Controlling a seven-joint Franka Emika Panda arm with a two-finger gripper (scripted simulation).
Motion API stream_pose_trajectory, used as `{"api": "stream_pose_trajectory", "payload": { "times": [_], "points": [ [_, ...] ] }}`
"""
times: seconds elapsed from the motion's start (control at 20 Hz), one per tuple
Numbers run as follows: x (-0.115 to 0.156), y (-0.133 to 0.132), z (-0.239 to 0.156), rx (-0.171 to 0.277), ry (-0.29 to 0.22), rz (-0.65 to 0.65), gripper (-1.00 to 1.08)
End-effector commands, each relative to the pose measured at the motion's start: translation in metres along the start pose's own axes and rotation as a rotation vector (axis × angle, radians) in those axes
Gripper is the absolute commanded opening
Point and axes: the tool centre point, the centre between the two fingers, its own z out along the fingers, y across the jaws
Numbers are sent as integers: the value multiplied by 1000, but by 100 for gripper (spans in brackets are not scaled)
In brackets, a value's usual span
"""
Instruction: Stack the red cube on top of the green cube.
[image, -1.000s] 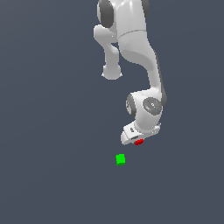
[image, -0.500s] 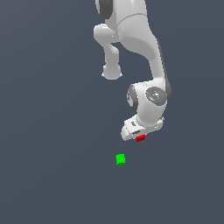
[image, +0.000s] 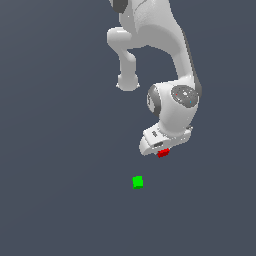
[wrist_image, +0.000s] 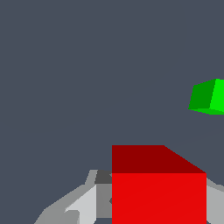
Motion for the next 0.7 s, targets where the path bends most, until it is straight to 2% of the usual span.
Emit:
{"api": "stream_pose_trajectory", "payload": {
  "times": [0.0, 0.3, 0.65],
  "points": [
    [0, 0, -3, 0, -1, 0, -100],
    [3, 6, 1, 0, 0, 0, -100],
    [16, 34, 14, 0, 0, 0, -100]
  ]
}}
